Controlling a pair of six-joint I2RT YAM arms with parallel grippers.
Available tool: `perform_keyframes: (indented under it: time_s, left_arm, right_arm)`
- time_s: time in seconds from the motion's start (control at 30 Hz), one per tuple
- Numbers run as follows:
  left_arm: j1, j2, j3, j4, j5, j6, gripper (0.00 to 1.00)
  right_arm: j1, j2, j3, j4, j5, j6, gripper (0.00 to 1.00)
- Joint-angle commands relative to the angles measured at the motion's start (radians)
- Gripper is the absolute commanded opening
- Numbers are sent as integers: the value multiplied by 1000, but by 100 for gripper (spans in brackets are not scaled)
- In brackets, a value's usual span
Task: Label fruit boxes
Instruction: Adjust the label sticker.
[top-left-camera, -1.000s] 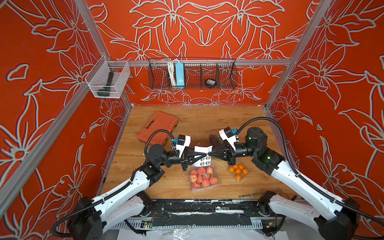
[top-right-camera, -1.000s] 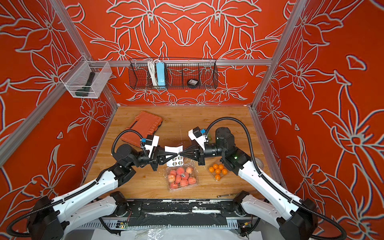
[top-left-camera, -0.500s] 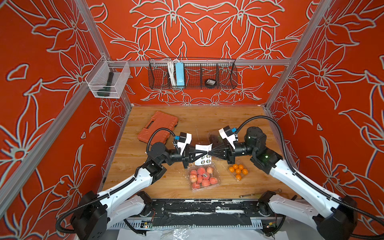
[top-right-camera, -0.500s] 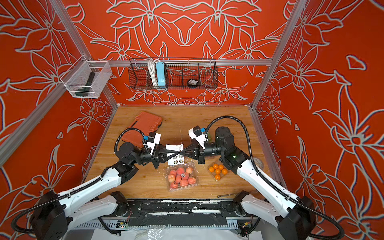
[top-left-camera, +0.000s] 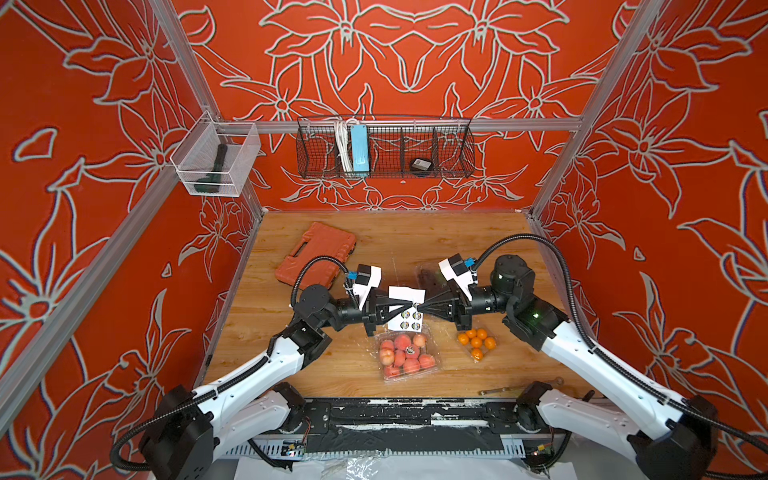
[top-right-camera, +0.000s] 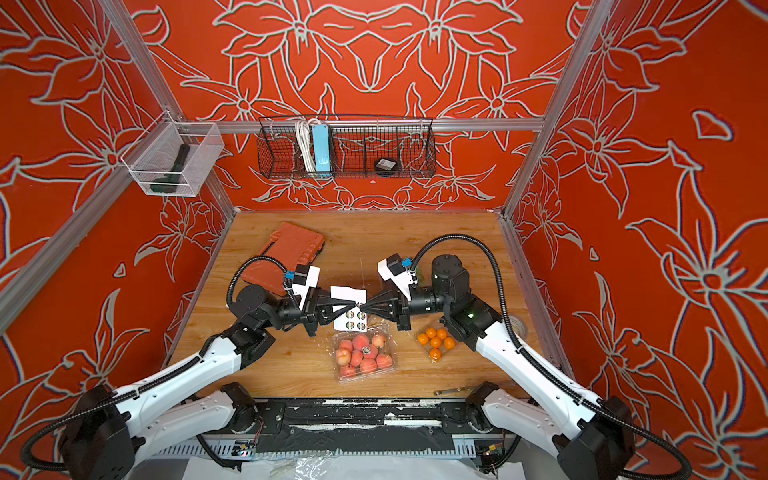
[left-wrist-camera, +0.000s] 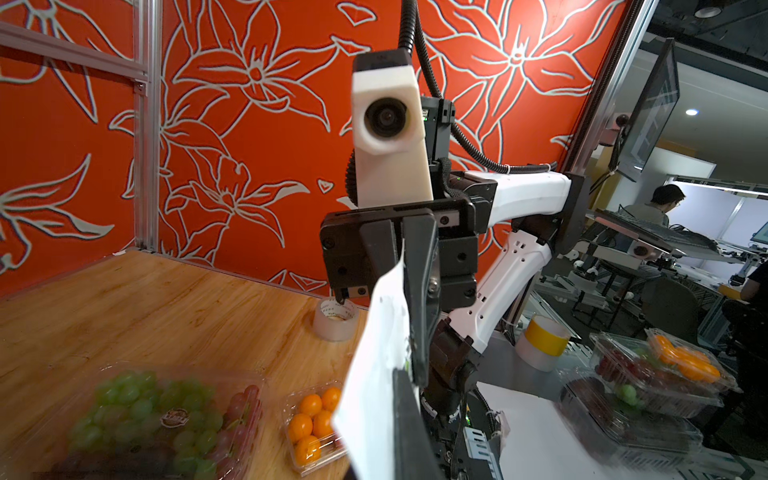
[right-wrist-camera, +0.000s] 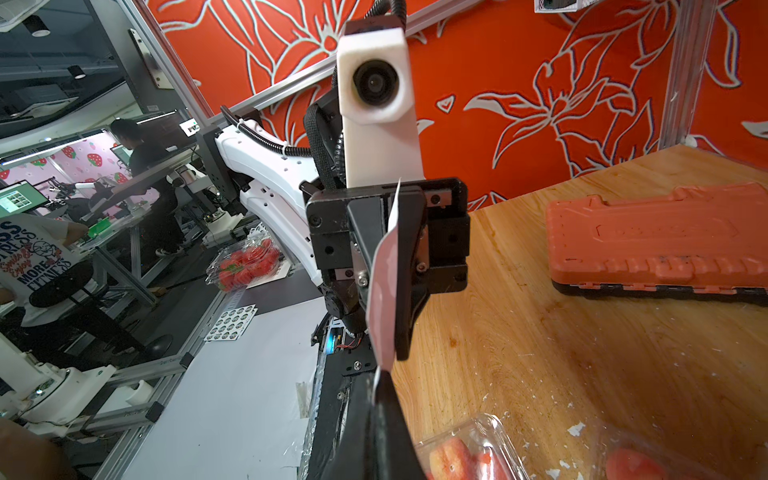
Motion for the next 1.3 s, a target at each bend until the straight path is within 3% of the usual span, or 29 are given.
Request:
perform_keyframes:
  time_s: [0.0,0.07,0.17,0.27,0.4,0.6,1.0,1.23,1.27]
  left_arm:
    - [20,-5,-13,-20,-32,3,0]
    - [20,-5,-15,-13,-22,1,1]
    - [21,-5,-13,-14,-25,-1,15]
    - [20,-6,-10,-16,-23,-7,22]
    - [19,-3,-8,-15,-23,-6,26]
    - [16,16,-8,8,5,-15,39]
    - [-29,51,6,23,13,-6,48]
    - [-29,-40,-32,-8,-40,31,50]
    - [-29,-44,-32,-17,-35,36,55]
  right_arm:
    - [10,-6,4,3,-46,-19,0]
    - [10,3,12,-9,-34,-27,0]
    - [10,12,17,-6,-32,-21,0]
    - [10,15,17,-8,-22,-22,0]
    - [10,20,17,-6,-30,-23,0]
    - [10,27,20,-3,-21,-21,0]
    - [10,35,27,8,-3,-7,0]
    - [8,14,18,-14,21,-22,0]
    - [9,12,18,-14,21,-22,0]
